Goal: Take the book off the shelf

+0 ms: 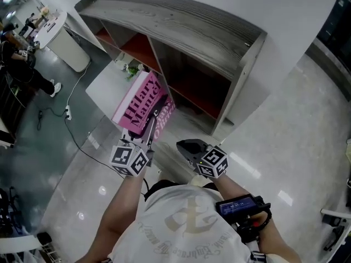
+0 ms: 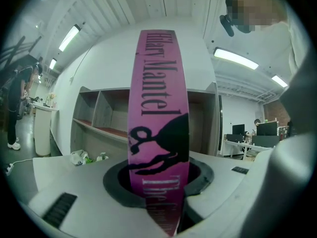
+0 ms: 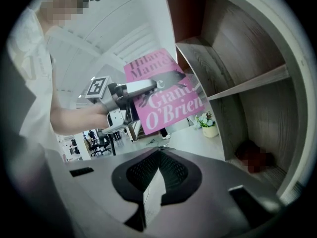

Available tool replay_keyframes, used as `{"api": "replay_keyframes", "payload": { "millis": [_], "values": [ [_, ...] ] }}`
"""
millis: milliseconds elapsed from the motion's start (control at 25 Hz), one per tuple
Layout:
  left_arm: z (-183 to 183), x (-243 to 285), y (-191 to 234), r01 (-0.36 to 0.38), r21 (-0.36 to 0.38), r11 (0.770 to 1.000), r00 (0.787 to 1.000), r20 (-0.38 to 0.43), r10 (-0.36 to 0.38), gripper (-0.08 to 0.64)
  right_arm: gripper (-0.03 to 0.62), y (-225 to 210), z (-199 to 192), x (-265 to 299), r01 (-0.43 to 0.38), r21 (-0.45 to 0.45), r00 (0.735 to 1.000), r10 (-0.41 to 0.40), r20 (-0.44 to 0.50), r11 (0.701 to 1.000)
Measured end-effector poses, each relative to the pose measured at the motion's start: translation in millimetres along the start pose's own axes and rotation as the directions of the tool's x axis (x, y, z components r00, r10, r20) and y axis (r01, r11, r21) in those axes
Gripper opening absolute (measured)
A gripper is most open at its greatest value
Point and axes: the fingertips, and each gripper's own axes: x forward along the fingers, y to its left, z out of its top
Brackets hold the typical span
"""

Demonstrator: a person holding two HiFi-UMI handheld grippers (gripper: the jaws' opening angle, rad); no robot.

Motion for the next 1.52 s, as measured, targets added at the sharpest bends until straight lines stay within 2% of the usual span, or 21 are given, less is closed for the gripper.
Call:
{"api": "replay_keyframes", "payload": {
  "millis": [480, 840, 1200, 1520],
  "values": [
    [-59, -52, 21, -0.107, -0.054, 0.993, 0.991, -0.091, 0.102, 0.158, 0.005, 16, -5, 7, -0.035, -0.013, 0.999, 0.035, -0.019, 0.999],
    [-103, -96, 24, -0.151, -0.094, 0.984, 0.977, -0.168, 0.133, 0.158, 0.003, 22, -5, 2, -0.05, -0.026, 0.999, 0.05, -0.007, 0.998],
    [-136, -126, 16, -0.173, -0.101, 0.98, 0.964, -0.22, 0.147, 0.158, 0.003, 32, -4, 3, -0.072, -0.061, 0.997, 0.072, -0.009, 0.996],
    [-163, -155, 14, -0.209, -0.114, 0.971, 0.947, -0.273, 0.171, 0.158, 0.003, 39, -7, 0, -0.079, -0.055, 0.997, 0.079, 0.0, 0.995]
  ]
}}
